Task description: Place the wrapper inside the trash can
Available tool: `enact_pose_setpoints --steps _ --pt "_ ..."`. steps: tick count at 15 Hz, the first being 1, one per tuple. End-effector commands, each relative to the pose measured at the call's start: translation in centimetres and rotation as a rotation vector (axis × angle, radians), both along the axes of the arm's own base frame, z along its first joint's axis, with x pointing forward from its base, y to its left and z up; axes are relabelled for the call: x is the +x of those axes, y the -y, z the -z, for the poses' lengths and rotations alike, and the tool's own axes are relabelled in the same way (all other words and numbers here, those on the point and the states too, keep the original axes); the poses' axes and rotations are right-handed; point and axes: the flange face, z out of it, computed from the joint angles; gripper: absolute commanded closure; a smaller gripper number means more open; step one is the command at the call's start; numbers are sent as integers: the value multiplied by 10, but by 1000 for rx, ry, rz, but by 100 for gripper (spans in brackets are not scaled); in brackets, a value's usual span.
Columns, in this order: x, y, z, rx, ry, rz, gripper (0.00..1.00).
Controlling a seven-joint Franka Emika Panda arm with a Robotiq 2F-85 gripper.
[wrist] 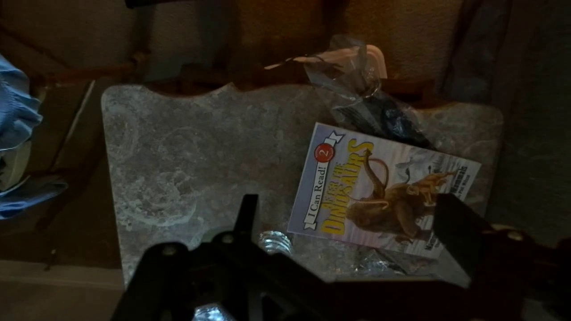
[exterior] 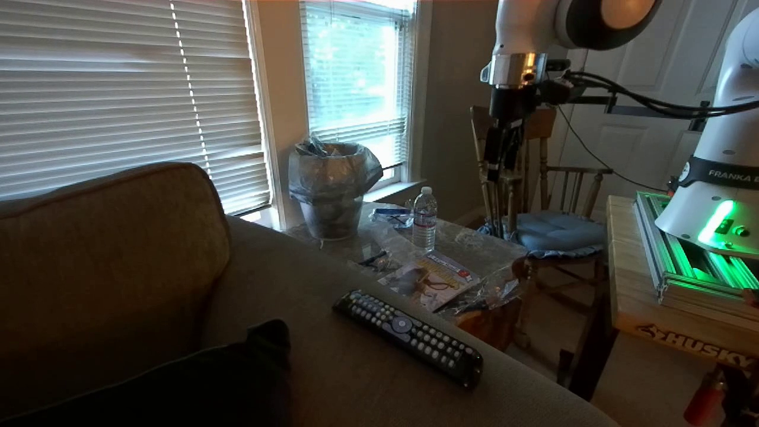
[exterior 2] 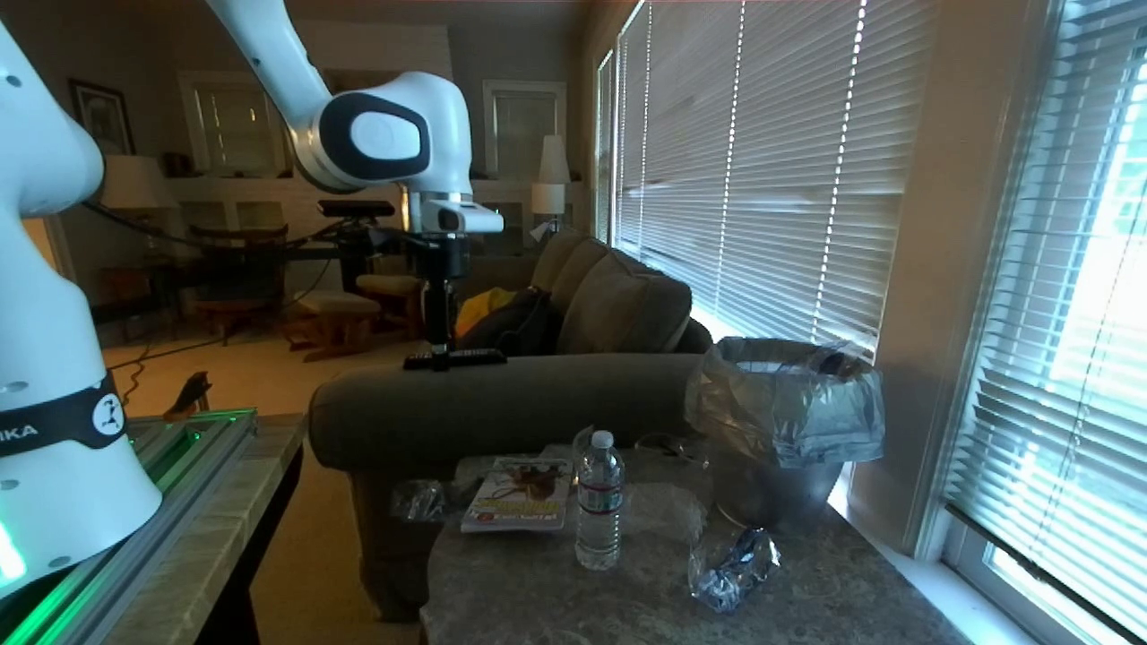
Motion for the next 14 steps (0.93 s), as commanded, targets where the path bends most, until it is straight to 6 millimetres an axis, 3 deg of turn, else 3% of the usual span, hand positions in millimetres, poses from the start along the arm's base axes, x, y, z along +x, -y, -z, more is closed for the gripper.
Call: enact_pose_setpoints --steps 1,6,9,10,14 --pt "0 -4 38 43 -15 -34 0" --pt "-3 0 82 67 7 -61 0" --pt "-1 16 98 -27 -9 -101 0" --pt "-3 13 89 16 -6 -87 0" --pt "-3 23 98 -15 -15 -97 0"
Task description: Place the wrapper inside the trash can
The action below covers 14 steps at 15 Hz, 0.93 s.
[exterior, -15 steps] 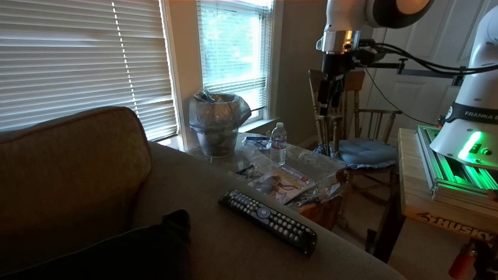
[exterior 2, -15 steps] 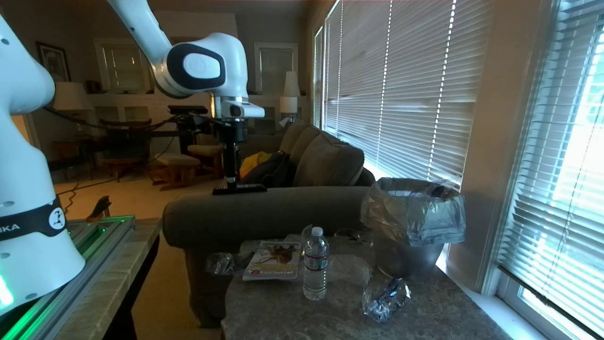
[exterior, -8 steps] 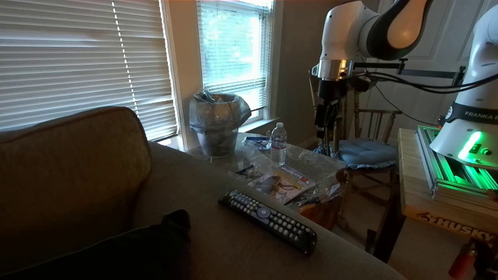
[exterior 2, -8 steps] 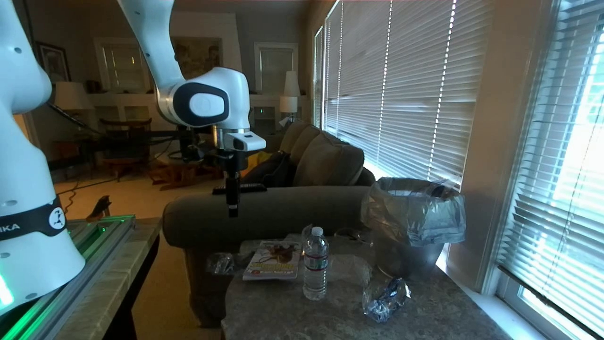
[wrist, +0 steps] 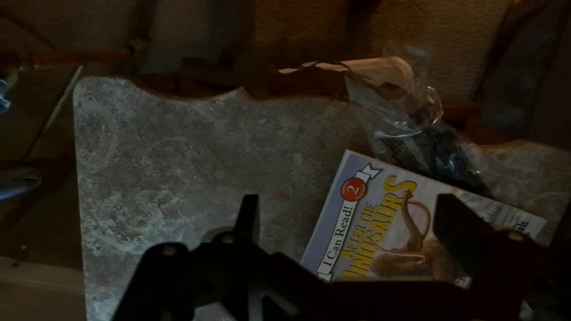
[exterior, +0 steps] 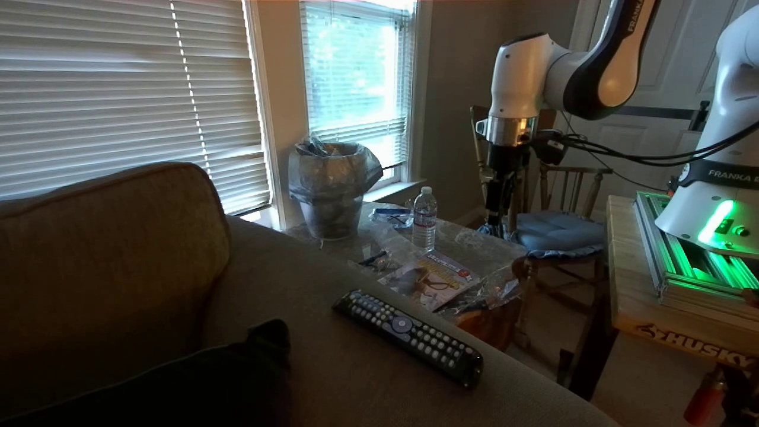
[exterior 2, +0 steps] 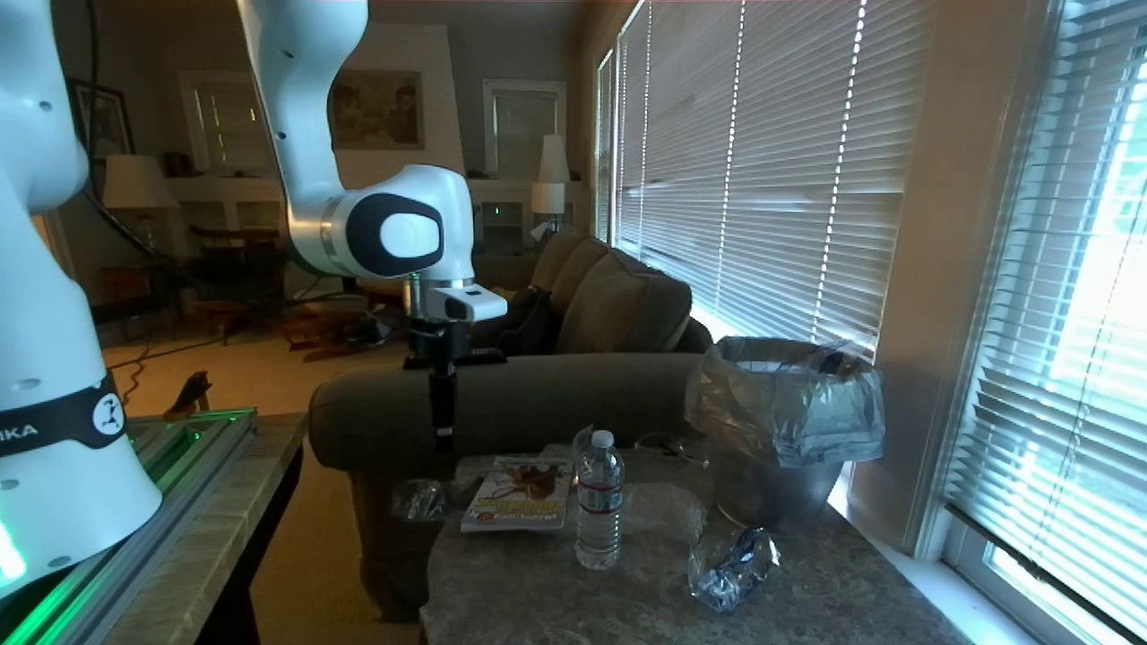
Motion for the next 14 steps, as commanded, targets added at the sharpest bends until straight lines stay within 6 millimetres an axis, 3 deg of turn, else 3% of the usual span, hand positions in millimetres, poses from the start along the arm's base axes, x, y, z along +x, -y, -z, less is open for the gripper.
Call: enact_pose_setpoints --steps 1,3,8,14 --pt "0 -1 0 0 1 -3 0" --pt "1 -3 -1 1 3 -5 0" --pt "-13 1 31 -39 -46 49 0" --pt "-33 -10 73 59 -84 38 0"
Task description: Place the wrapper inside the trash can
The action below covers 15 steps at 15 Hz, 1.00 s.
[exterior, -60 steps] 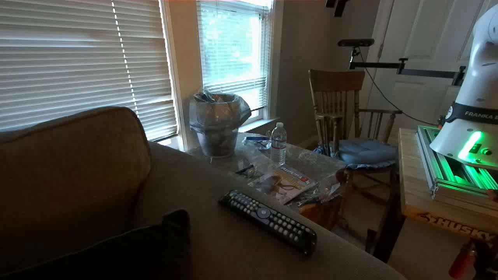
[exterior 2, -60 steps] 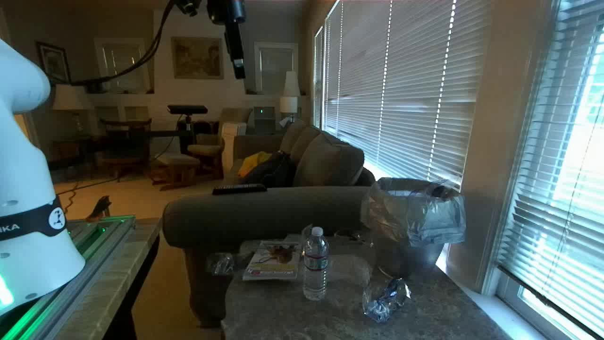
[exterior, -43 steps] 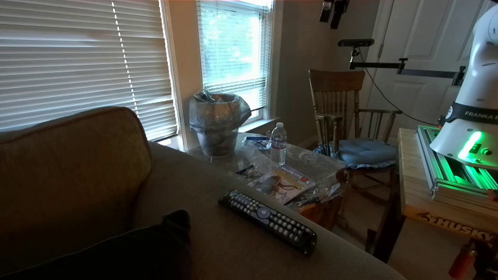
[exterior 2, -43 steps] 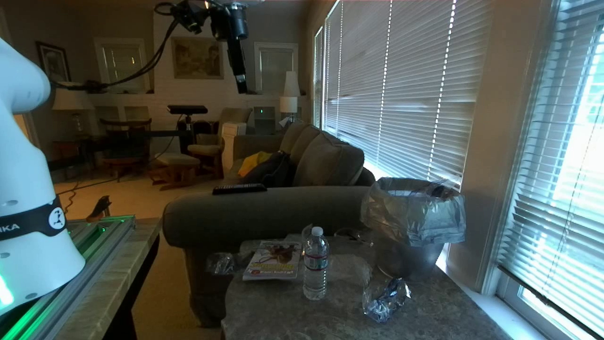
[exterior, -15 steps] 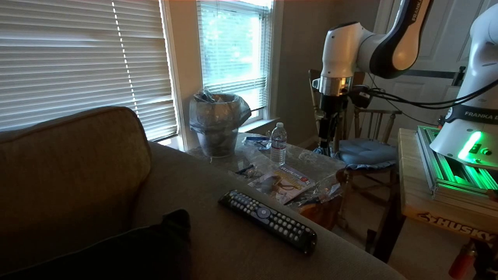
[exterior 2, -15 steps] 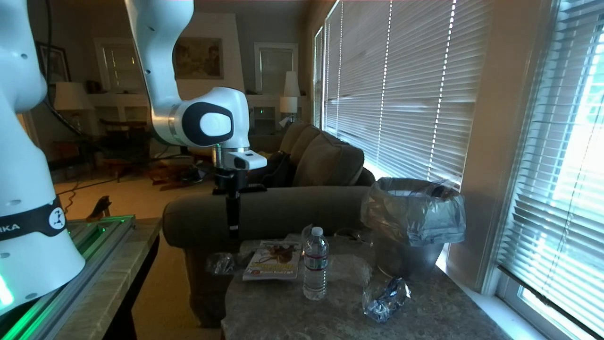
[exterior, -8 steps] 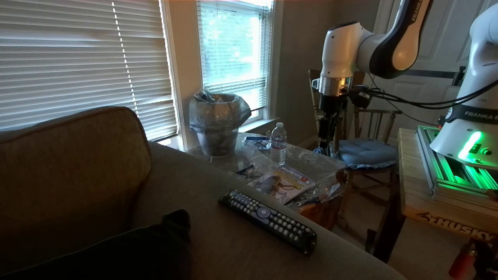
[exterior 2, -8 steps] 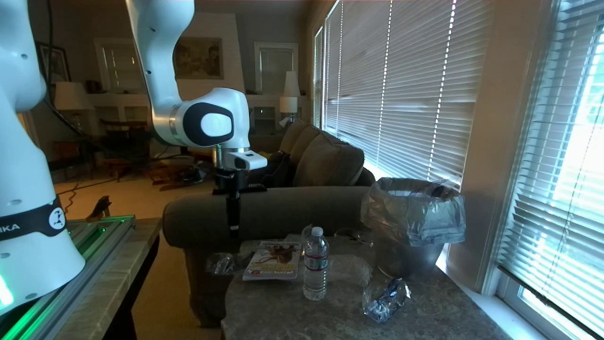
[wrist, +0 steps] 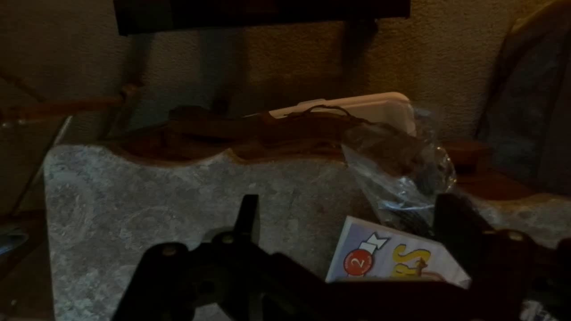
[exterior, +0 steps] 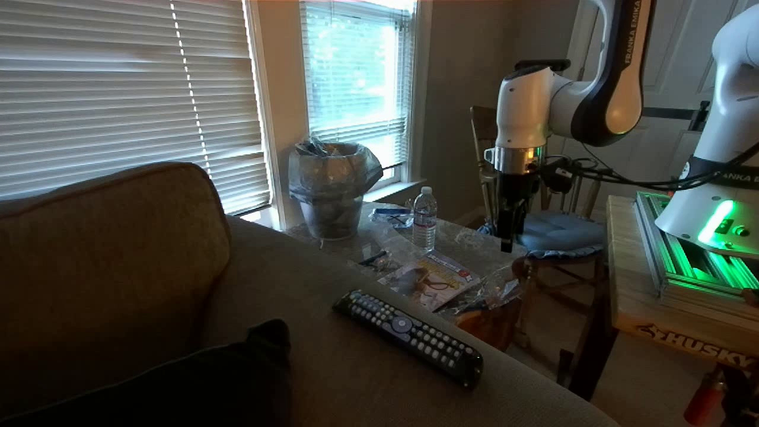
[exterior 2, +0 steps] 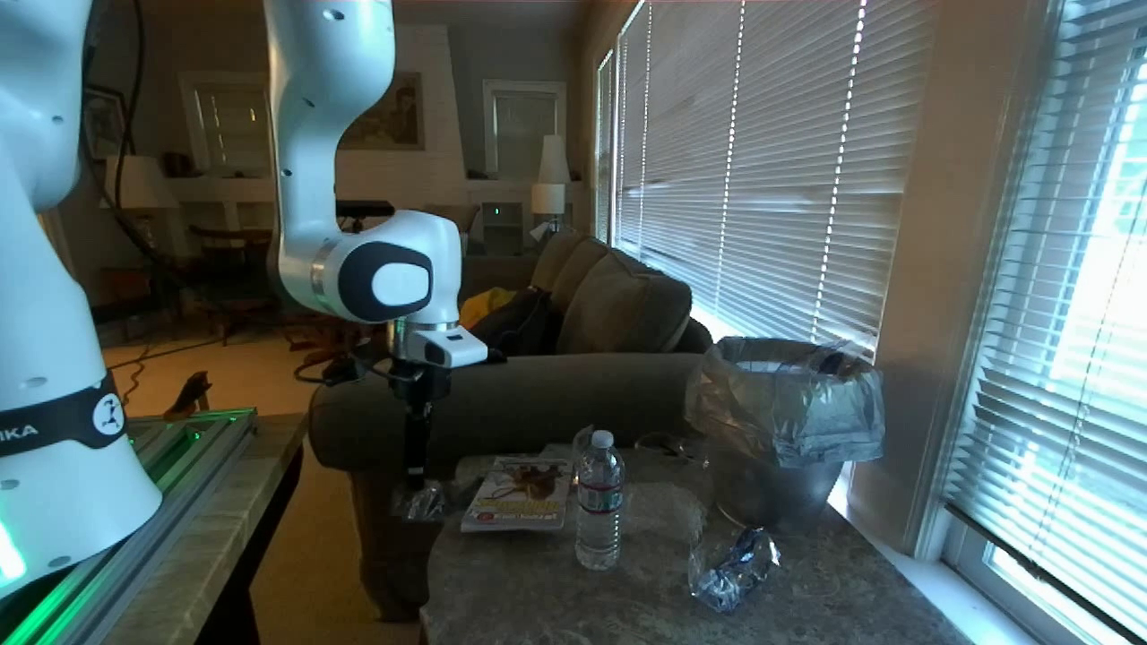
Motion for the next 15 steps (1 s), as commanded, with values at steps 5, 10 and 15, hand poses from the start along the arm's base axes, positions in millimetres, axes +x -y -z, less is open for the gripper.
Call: enact_pose_setpoints --steps 5,10,15 --pt "-16 -15 41 122 1 -34 0" --pt "-14 -16 53 166 66 -83 0" --pt "-13 -16 69 159 96 -127 0"
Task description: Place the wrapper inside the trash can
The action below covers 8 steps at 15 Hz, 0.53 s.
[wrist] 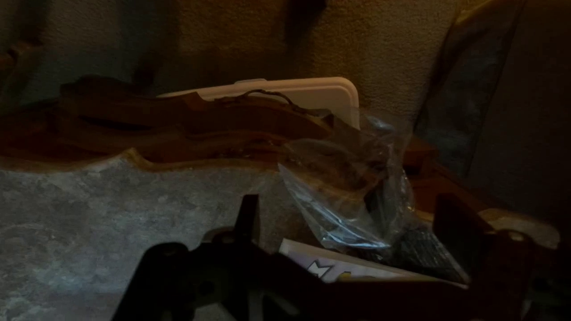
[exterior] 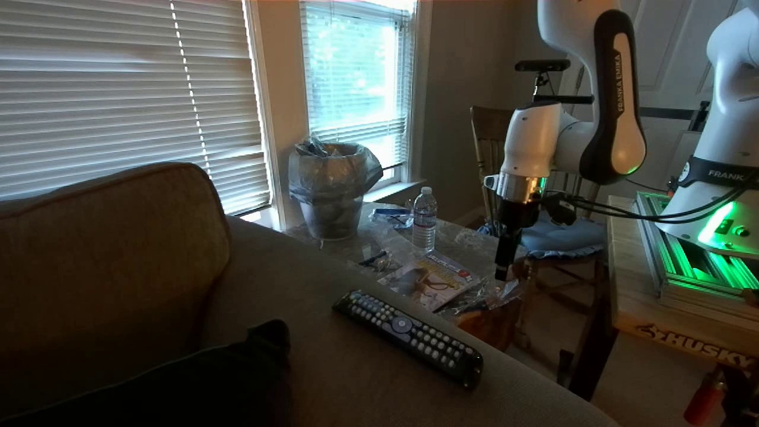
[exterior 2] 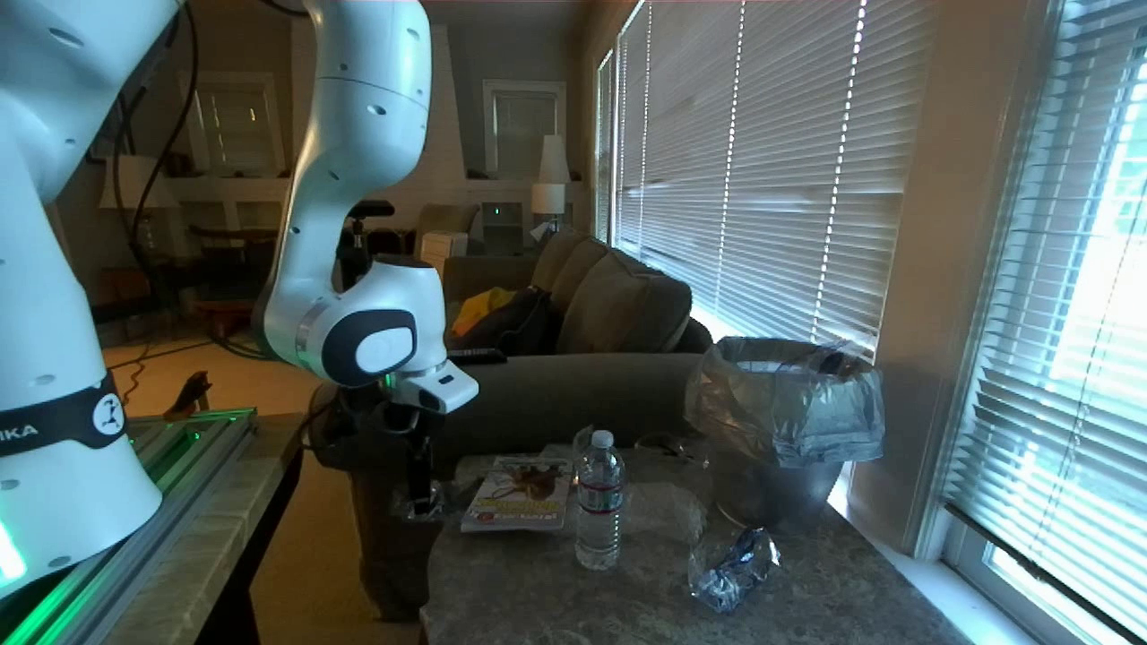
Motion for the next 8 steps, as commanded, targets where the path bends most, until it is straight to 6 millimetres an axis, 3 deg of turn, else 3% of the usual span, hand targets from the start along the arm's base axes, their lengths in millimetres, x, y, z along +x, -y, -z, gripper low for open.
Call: enact_pose_setpoints --steps 1,2,3,5,8 --pt "0 -4 18 -8 19 -49 0" --pt "0 -5 21 -13 18 -56 0" --pt "-1 -7 24 -18 14 -63 25" --pt "-3 -9 29 -25 13 -73 32" --pt "-5 -12 33 -32 10 -89 56"
